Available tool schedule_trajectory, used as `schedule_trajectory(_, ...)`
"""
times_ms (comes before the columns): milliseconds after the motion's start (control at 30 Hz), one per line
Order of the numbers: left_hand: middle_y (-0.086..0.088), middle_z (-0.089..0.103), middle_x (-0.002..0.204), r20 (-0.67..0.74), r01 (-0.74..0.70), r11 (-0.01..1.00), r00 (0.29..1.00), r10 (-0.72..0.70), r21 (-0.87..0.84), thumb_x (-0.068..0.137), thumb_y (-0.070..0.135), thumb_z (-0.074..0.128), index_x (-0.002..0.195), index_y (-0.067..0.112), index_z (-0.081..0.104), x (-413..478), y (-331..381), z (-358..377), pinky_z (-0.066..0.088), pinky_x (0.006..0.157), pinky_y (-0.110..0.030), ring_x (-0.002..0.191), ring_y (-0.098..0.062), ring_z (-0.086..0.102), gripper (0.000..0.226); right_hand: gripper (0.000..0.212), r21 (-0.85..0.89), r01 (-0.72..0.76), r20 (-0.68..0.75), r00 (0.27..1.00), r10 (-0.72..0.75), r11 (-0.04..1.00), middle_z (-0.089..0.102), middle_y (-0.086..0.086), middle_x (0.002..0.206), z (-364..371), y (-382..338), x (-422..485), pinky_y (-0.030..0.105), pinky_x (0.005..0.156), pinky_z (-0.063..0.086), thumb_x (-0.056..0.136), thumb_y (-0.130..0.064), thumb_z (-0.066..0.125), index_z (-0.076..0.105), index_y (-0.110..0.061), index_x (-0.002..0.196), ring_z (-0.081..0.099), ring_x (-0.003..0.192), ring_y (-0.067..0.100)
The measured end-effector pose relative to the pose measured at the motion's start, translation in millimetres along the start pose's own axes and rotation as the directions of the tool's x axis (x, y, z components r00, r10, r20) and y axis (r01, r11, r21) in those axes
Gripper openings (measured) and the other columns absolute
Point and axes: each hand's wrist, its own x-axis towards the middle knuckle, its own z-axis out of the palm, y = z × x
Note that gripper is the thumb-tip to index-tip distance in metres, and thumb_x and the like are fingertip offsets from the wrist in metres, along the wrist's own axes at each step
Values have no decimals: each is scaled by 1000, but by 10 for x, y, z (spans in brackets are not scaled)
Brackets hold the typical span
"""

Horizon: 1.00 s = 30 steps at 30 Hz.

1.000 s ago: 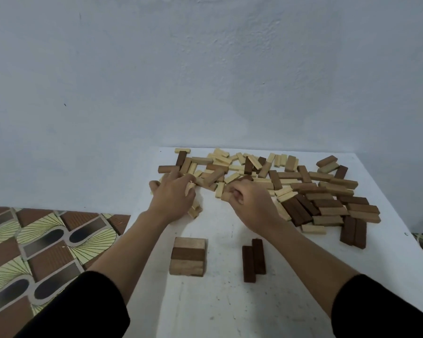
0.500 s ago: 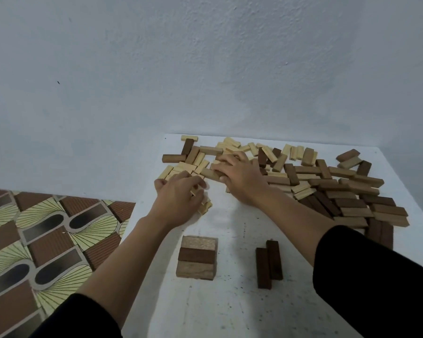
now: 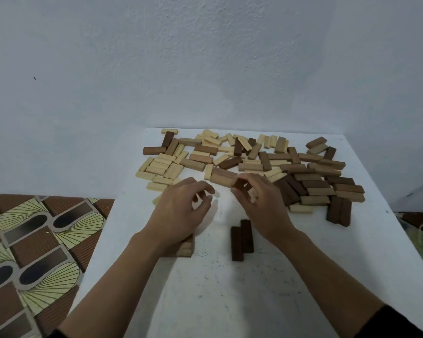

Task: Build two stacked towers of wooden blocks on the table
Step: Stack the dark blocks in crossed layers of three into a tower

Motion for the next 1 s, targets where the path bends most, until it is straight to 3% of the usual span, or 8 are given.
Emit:
schedule_trajectory(167, 14, 59, 91, 23, -25, 1000, 999, 25, -5, 97, 27, 63, 110, 26, 71, -236, 349, 185, 49, 69, -22, 81, -2, 55, 16, 26, 74, -177, -72, 981, 182, 982, 64, -17, 91, -303, 35, -492, 8, 69, 44, 95, -32, 69, 64, -23, 118, 61, 84, -1)
schedule_trajectory(333, 8, 45, 116, 86, 110, 992, 991, -104, -69, 91, 29, 70, 139, 21, 54, -612, 720, 480, 37, 77, -5, 86, -7, 52, 51, 22, 26, -273, -20, 962, 273, 962, 69, -6, 90, -399, 133, -802, 20, 72, 50, 93, -34, 71, 69, -18, 107, 63, 81, 4)
schedule_trajectory(467, 4, 29, 139, 210, 243, 969, 950, -230, -41, 88, 30, 71, 145, 21, 35, -794, 849, 659, 44, 89, -23, 110, -18, 55, 68, 33, -12, -260, 35, 965, 261, 965, 70, 1, 106, -359, 132, -836, 17, 74, 45, 93, -36, 69, 70, -13, 117, 60, 85, 9)
schedule_trajectory(533, 3, 29, 140, 219, 231, 972, 952, -216, -44, 87, 26, 70, 146, 21, 34, -811, 830, 690, 48, 88, -25, 105, -18, 56, 69, 41, -52, -278, 69, 957, 281, 959, 67, 3, 114, -327, 117, -814, 18, 77, 42, 95, -39, 66, 68, -10, 125, 58, 89, 10)
schedule_trajectory(600, 3, 34, 138, 233, 214, 975, 953, -194, -63, 87, 22, 70, 146, 21, 36, -793, 805, 691, 44, 81, -16, 98, -14, 56, 68, 42, -70, -276, 114, 952, 283, 958, 62, 3, 120, -330, 97, -791, 18, 81, 42, 99, -37, 61, 64, -11, 131, 58, 90, 9)
schedule_trajectory(733, 2, 38, 135, 272, 224, 973, 941, -202, -53, 87, 16, 70, 148, 17, 37, -715, 746, 637, 39, 71, -8, 94, -13, 56, 70, 59, -18, -265, 370, 894, 253, 964, 51, -6, 125, -472, 109, -697, 18, 79, 47, 93, -26, 69, 49, -14, 147, 59, 88, 8)
schedule_trajectory(867, 1, 35, 144, 330, 161, 987, 933, -144, -24, 84, 16, 75, 147, 12, 39, -586, 694, 611, 37, 83, -16, 101, -13, 51, 72, 84, -47, -180, 572, 802, 174, 983, 46, -7, 128, -611, 151, -594, 23, 81, 48, 76, -31, 87, 47, -16, 147, 58, 97, 12)
schedule_trajectory(1000, 2, 46, 135, 374, 77, 997, 925, -69, -7, 81, 18, 79, 140, 14, 47, -431, 667, 624, 38, 89, -22, 113, -17, 52, 67, 73, -40, -98, 589, 801, 103, 994, 49, -2, 120, -603, 161, -549, 28, 77, 49, 69, -28, 91, 59, -15, 133, 56, 92, 17)
